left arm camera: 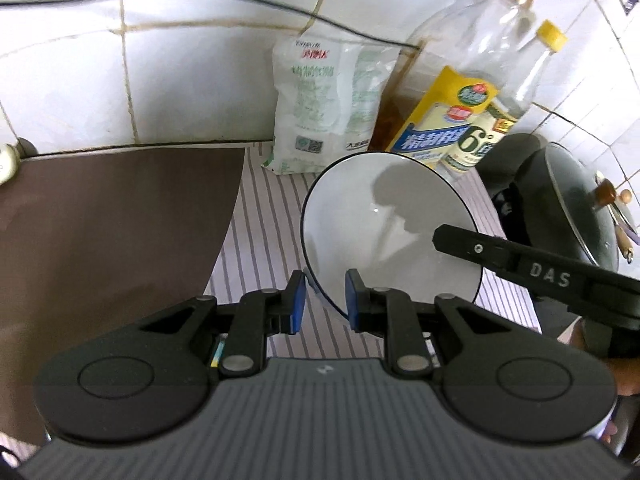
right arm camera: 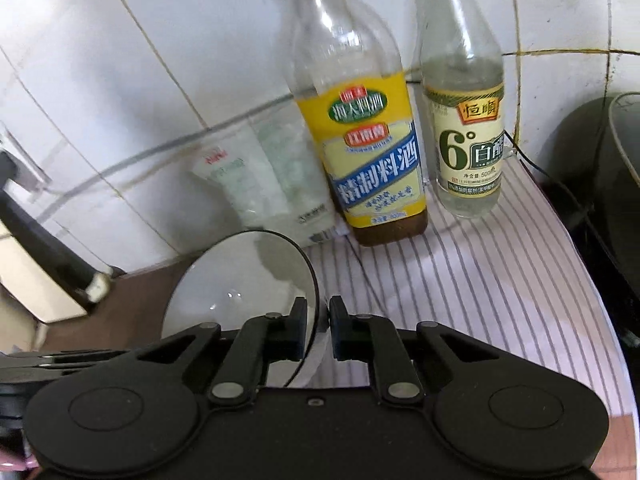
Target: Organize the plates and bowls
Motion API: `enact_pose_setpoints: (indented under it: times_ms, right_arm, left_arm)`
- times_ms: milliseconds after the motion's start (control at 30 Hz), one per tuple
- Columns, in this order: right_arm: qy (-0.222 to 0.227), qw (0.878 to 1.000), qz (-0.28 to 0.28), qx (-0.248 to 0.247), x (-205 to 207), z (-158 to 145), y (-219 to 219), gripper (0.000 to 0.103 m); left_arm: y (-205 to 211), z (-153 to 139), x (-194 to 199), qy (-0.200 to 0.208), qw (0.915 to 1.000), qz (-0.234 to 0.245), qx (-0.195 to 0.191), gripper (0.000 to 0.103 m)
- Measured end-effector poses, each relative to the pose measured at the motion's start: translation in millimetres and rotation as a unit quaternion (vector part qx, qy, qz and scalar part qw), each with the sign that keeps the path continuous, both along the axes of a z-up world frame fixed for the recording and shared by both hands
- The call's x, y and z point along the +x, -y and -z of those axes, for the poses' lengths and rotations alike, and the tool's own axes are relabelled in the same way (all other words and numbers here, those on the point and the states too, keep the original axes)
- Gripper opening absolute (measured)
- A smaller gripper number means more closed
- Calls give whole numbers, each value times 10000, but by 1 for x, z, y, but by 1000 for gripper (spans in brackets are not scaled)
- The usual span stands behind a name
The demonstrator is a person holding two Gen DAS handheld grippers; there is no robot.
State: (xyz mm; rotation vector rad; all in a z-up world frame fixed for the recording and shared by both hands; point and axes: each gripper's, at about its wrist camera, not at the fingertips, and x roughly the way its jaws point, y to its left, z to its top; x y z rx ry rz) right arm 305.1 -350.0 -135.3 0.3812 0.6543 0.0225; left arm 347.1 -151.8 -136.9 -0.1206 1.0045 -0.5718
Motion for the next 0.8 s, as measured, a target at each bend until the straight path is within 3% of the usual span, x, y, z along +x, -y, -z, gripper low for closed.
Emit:
enact_pose_setpoints:
  times_ms: [433,800]
  right_arm:
    - [501,9986,19,195,-80,-34,-19,16]
    - [725,9973,13,71,-137,-36,-16,16]
  left_arm:
    - [-18,-59,-72,482,9986,88,209,20]
    - [-18,-62,-121,391,9987,253,202,20]
